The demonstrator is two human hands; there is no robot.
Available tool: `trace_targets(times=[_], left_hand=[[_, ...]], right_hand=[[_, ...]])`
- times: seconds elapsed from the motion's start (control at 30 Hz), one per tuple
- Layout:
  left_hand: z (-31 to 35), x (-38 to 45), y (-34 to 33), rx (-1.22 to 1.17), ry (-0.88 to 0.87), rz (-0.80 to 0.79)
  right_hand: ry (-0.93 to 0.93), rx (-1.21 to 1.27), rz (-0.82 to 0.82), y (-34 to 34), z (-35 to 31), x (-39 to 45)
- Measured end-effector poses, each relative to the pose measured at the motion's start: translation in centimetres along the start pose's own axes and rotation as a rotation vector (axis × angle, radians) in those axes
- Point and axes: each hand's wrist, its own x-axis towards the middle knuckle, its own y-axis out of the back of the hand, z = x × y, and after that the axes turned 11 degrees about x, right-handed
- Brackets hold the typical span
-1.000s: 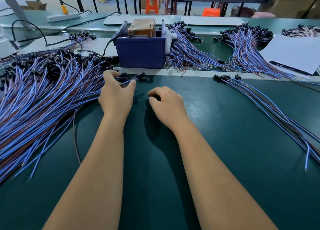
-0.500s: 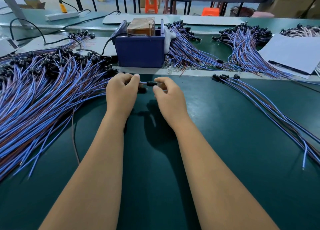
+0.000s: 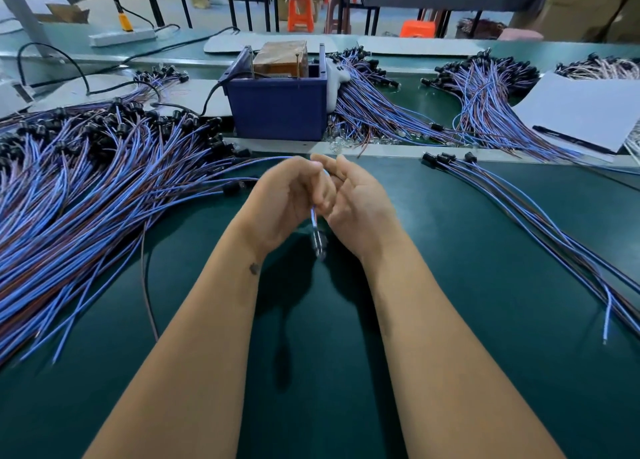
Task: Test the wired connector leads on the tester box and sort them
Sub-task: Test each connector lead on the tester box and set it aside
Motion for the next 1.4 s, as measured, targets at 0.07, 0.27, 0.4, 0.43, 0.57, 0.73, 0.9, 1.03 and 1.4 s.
trace_targets(times=[0.07,0.27,0.4,0.43,0.57,0.73,0.9,1.03,1.4], left_hand=[[-0.2,-0.1,-0.2,0.133,0.139,-0.145],[-0.5,0.1,0.2,0.238,0.255,-0.11],[-1.1,0.7,1.7,0.149,0.248,0.396],[-1.2,0.8,2.0,0.137,0.222,0.474],[-1.3,0.7,2.3,0.158,0.114,0.575],[-1.5,0.7,1.7,0.18,0.075,0.581],[-1.6,0.6,1.7,0.283,0.111,0.531],[-1.7,0.7,1.7,0.278,0.075,0.598],[-2.4,0.8,2.8,0.496,0.089,0.759]], right_hand=[[0.03,0.036,0.025,0.1,-0.3,0.0],[0.196,0.021,0.017,1.3,-0.6,0.2],[0.208,-0.091,-0.052,1.3,-0.5,0.1],[0.216,-0.155,-0.056,1.2,-0.4,0.1],[0.278,-0.469,-0.037,0.5,0.7,-0.1],[0.309,-0.681,-0.035,0.1,1.7,-0.1],[0.342,-0.671,-0.019,0.1,1.6,-0.3],[0.433,-0.725,0.014,0.1,1.5,-0.3],[0.515,-0.63,0.135,0.4,0.8,-0.5]])
